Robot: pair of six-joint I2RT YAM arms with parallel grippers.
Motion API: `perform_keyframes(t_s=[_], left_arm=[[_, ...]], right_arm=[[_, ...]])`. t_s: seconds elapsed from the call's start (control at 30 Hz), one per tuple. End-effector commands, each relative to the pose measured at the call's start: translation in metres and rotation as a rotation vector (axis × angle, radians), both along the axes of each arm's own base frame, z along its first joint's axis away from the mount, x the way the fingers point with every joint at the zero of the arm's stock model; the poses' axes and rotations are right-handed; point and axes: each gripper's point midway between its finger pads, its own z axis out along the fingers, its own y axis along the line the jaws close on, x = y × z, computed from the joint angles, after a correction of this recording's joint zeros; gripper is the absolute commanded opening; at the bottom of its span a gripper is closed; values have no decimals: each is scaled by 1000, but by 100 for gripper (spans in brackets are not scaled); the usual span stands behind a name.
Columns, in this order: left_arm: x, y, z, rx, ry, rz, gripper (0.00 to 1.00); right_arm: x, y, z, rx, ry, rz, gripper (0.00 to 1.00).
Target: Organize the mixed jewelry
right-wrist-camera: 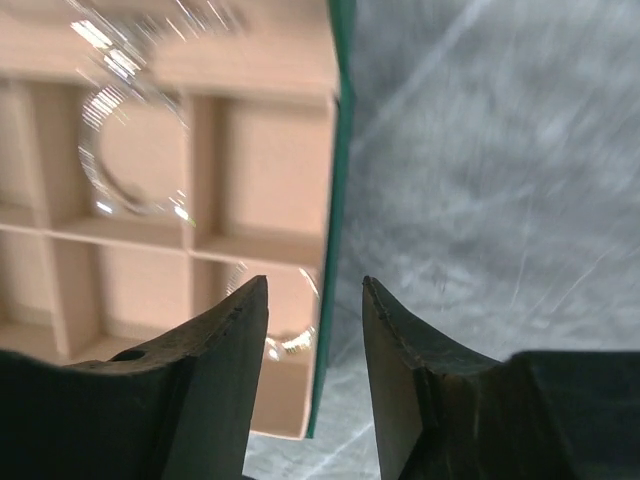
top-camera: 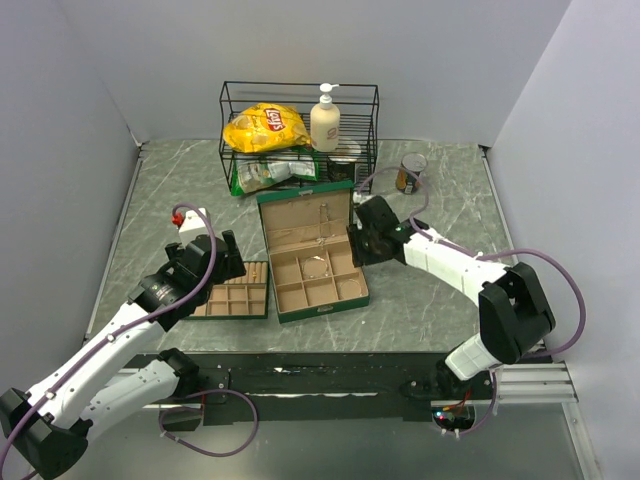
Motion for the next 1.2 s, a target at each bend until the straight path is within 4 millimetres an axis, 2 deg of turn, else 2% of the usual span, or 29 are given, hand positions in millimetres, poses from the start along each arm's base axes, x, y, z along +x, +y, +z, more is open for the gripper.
perform_keyframes(t_s=[0.0,0.23,0.5,0.57,0.8,0.9,1.0,1.07,1.1,1.17], left_arm=[[5,-4,16,-30,-47,-16,96],[5,-5,16,-31,-46,-23,96],[5,-8,16,-33,-45,-34,96],[5,-8,15,-34,-44,-38,96],[6,-11,16,-38,-44,-55,96],[5,-13,16,-43,-47,-64,96],[5,-15,16,-48,-49,-77,96],[5,-17,15,-50,-46,-84,96],[5,-18,15,-50,-42,-88,96],[5,-20,13,-50,-35,-100,96]], right_arm=[[-2,-5,2,38,-28,-61,49],[-25,-18,-25,2,33,-61,40],[-44,-37,-33,-43,31,-52,14],[-47,-41,-33,-57,28,-39,10],[-58,-43,-29,-47,2,28,9],[-54,-52,-25,-89,-17,-3,8],[-47,-59,-20,-130,-35,-39,11],[-43,-63,-12,-144,-48,-72,20],[-41,-63,-5,-136,-71,-83,33],[-39,-64,9,-112,-100,-114,51]])
